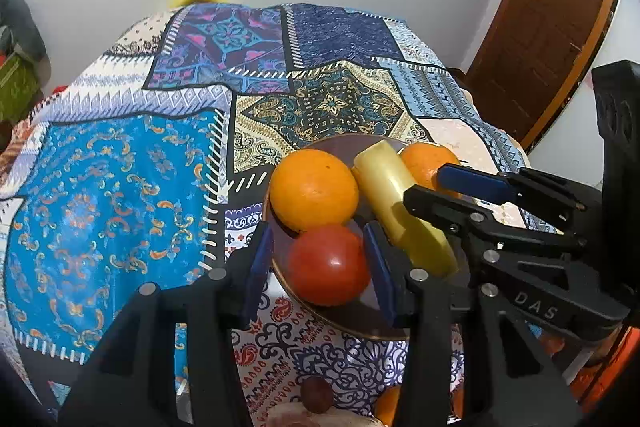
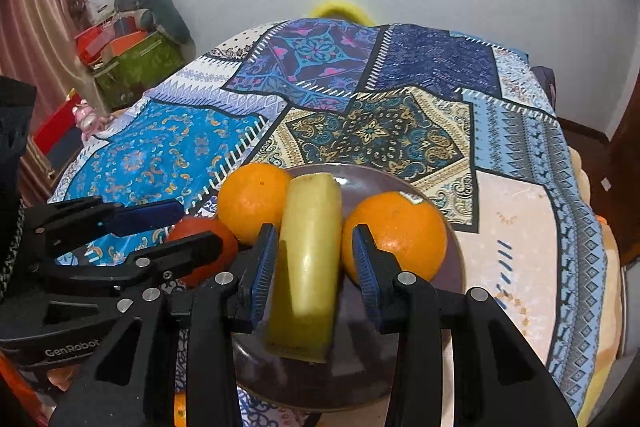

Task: Organize fruits
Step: 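Place the corn cob on the plate with the right gripper while the left gripper places the tomato, then lower the left gripper onto the banana and close it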

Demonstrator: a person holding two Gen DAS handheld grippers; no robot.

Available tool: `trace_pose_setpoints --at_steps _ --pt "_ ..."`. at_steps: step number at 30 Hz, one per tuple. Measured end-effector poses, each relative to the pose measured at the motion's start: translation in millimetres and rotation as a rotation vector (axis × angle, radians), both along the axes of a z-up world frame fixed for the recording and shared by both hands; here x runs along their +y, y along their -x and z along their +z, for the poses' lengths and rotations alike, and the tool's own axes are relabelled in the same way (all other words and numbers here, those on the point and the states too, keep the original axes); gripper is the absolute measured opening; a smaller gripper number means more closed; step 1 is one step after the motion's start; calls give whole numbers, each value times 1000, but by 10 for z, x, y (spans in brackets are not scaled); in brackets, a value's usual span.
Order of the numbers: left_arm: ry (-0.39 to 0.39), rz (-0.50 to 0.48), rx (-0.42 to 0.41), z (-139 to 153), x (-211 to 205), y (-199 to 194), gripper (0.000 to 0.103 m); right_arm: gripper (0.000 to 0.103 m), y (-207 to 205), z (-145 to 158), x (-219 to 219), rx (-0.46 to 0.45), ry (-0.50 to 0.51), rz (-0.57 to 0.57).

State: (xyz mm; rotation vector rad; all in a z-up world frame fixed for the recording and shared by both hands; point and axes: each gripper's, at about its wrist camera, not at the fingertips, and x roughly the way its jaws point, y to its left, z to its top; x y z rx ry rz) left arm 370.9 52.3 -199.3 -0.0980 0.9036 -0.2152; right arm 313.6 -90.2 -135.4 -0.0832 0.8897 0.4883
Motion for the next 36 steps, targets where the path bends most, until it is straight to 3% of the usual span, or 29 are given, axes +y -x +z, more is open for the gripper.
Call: trace_pose_setpoints --at_steps 11,24,32,36 --pt "-21 13 -31 261 20 300 46 36 245 211 -260 -27 9 -26" --pt "-74 -30 -42 588 -109 1203 49 43 992 627 -570 -83 27 -40" --pt "-41 -76 13 478 -361 1618 51 51 1448 677 -764 -76 36 -62" --pt "-61 -127 54 308 -594 1764 54 56 1652 620 -835 -58 46 -71"
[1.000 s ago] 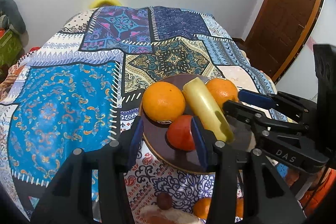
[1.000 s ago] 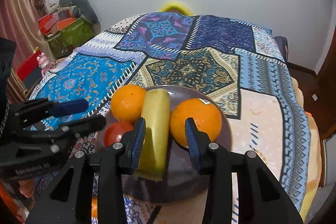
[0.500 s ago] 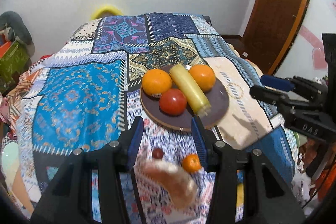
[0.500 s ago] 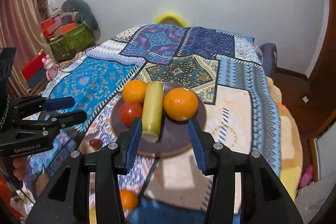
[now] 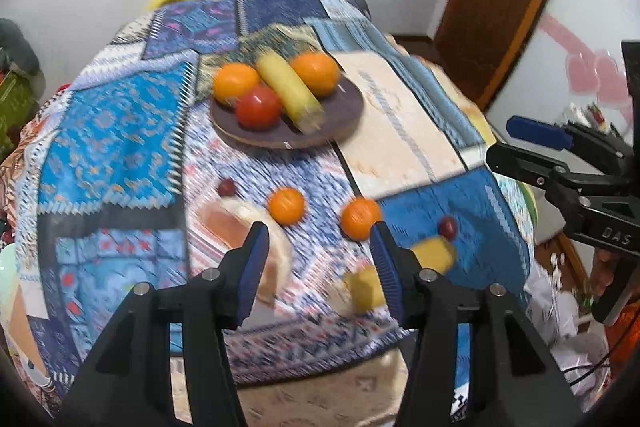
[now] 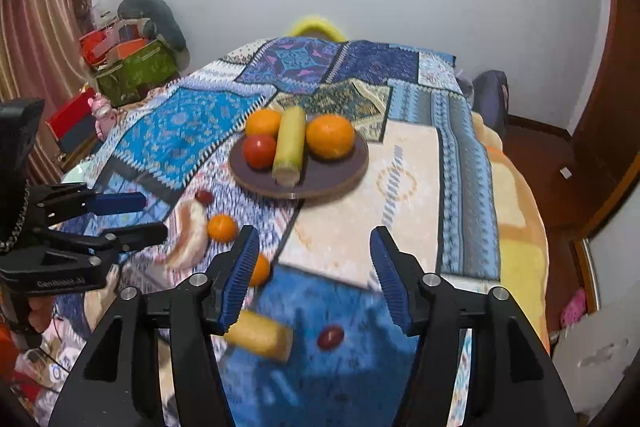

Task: Organize fruits
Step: 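Lower the left gripper onto the banana and close it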

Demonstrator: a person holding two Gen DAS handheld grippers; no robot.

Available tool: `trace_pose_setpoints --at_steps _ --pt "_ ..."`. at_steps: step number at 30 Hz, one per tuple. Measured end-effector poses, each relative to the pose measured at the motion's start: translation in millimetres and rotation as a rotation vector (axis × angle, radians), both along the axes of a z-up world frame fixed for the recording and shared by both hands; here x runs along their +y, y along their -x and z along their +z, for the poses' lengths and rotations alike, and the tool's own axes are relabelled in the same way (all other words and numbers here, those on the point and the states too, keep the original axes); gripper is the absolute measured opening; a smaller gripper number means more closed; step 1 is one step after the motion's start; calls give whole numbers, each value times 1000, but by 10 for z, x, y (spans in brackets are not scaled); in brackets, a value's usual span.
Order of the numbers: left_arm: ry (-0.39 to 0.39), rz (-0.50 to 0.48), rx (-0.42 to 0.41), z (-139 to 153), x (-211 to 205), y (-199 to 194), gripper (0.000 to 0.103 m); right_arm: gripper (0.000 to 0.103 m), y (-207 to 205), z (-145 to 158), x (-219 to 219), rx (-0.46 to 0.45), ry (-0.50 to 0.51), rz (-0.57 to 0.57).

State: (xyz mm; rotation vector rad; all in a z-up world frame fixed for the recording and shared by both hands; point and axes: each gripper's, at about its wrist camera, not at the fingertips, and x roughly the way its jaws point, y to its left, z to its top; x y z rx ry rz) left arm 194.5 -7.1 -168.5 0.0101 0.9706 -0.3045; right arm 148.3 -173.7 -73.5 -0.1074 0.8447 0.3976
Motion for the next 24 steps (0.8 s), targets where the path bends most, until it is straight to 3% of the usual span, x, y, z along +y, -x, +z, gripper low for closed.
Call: trace_pose_setpoints --at_steps 12,19,22,24 --pt "-34 -93 121 -475 -452 25 69 59 236 -495 -88 166 -3 22" --pt "-81 -149 87 -561 -626 -12 80 59 266 -711 -147 236 -17 35" --pt "-63 -125 78 -571 -609 -69 78 59 260 -752 -216 245 -21 20" --pt "-26 -103 86 -578 -577 -116 67 59 235 -762 -261 248 -30 6"
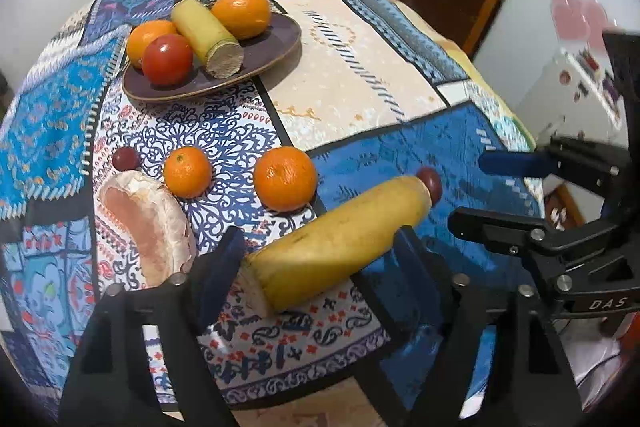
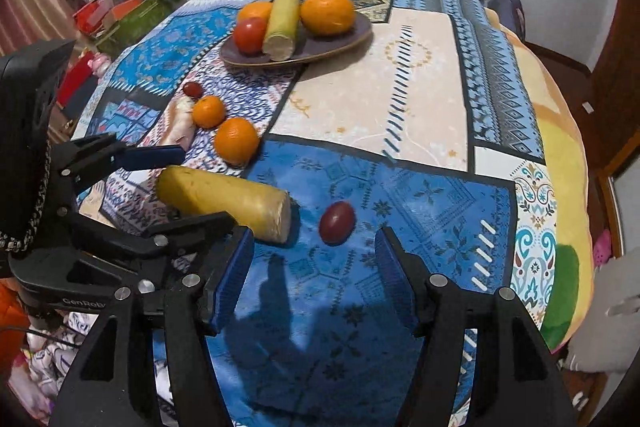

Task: Organize fruits

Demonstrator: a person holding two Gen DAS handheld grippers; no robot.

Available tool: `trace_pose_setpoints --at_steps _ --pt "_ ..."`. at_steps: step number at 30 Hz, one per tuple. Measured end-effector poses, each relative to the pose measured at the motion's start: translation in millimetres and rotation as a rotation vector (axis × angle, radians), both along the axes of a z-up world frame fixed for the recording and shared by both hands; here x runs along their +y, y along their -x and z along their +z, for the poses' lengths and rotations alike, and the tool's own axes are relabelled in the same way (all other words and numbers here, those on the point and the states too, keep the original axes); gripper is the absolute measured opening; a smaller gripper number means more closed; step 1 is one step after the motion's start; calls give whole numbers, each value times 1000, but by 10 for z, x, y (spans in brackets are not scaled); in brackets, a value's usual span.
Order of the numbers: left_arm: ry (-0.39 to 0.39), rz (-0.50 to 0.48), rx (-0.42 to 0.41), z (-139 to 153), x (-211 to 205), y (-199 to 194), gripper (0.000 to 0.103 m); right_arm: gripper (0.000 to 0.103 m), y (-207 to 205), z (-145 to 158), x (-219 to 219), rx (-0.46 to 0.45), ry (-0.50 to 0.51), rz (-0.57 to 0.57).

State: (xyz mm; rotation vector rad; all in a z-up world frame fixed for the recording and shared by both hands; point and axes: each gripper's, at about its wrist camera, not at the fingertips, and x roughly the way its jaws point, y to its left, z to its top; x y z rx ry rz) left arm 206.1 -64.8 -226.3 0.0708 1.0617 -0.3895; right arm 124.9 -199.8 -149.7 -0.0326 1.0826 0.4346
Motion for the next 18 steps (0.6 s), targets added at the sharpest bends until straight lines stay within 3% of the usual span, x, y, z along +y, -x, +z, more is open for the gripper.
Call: trace_pose_setpoints --at_steps 3,10,15,18 --pt "35 14 16 -7 5 -31 59 59 -45 2 -49 -1 -10 -16" --pt "-29 -52 16 11 -111 75 54 59 -122 -49 -53 -15 18 -12" --pt "-18 -94 71 -63 -161 64 40 60 -209 -169 -52 2 25 -14" --pt "-60 -122 64 -106 -275 67 37 60 -267 -201 -30 -5 39 -12"
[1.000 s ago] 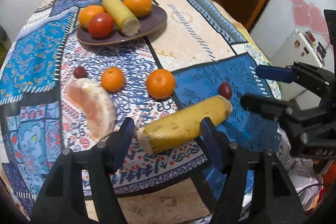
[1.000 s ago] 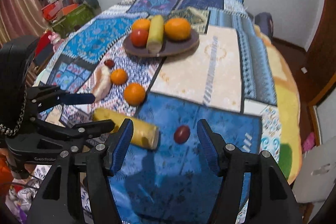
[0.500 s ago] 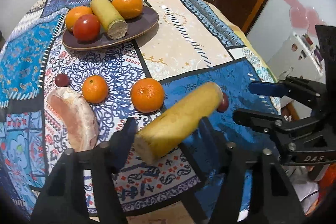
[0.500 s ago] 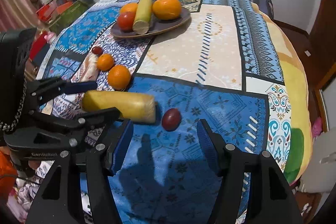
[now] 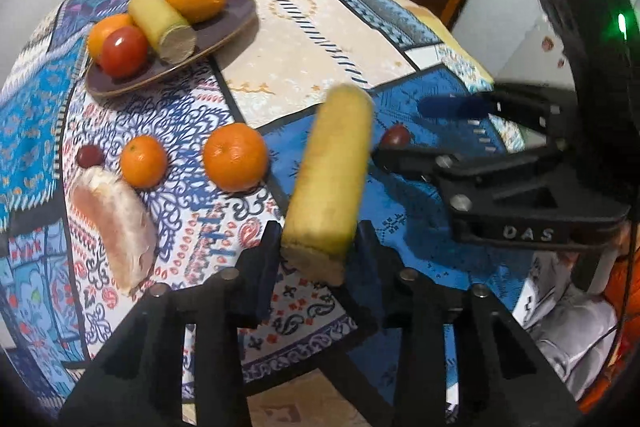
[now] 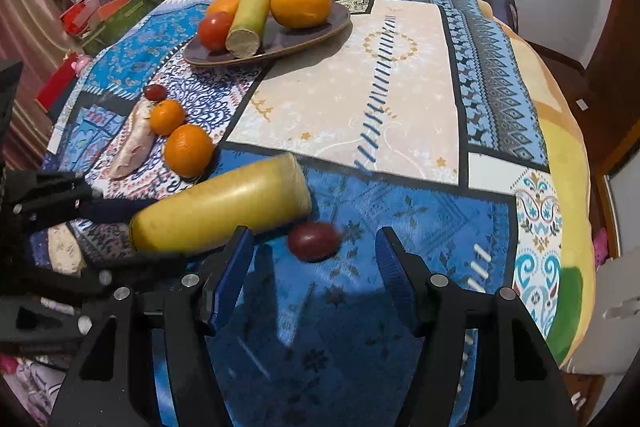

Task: Organize fruits

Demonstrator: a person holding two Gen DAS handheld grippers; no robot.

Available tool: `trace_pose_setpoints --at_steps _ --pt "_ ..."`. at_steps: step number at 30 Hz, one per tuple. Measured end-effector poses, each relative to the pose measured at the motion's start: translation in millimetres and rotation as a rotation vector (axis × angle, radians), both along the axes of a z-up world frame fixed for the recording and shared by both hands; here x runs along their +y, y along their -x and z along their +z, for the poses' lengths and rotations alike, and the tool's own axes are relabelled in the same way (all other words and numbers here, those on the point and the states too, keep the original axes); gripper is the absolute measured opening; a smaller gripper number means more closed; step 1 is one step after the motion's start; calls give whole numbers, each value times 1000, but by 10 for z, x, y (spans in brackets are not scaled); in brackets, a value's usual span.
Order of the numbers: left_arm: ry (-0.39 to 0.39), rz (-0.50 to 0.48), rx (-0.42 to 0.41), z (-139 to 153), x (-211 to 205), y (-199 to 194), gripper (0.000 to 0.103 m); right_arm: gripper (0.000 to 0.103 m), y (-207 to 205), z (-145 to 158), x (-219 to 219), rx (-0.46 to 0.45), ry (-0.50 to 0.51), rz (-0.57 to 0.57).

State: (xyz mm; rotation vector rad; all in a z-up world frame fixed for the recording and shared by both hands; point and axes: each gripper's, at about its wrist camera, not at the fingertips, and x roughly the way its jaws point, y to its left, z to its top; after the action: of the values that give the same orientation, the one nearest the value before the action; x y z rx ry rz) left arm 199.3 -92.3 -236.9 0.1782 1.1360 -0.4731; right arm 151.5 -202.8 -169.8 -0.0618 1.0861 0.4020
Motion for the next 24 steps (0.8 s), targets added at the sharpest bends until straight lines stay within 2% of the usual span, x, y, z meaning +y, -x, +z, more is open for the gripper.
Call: trace_pose_setpoints --at_steps 4,17,24 --pt "7 -6 16 -31 -110 -90 37 60 -69 50 -14 -39 22 3" --pt "12 -9 26 -43 -392 -432 38 60 -139 332 -414 -98 -39 -64" --pt "29 49 33 -65 -452 -602 38 60 -139 350 -469 -105 -50 -76"
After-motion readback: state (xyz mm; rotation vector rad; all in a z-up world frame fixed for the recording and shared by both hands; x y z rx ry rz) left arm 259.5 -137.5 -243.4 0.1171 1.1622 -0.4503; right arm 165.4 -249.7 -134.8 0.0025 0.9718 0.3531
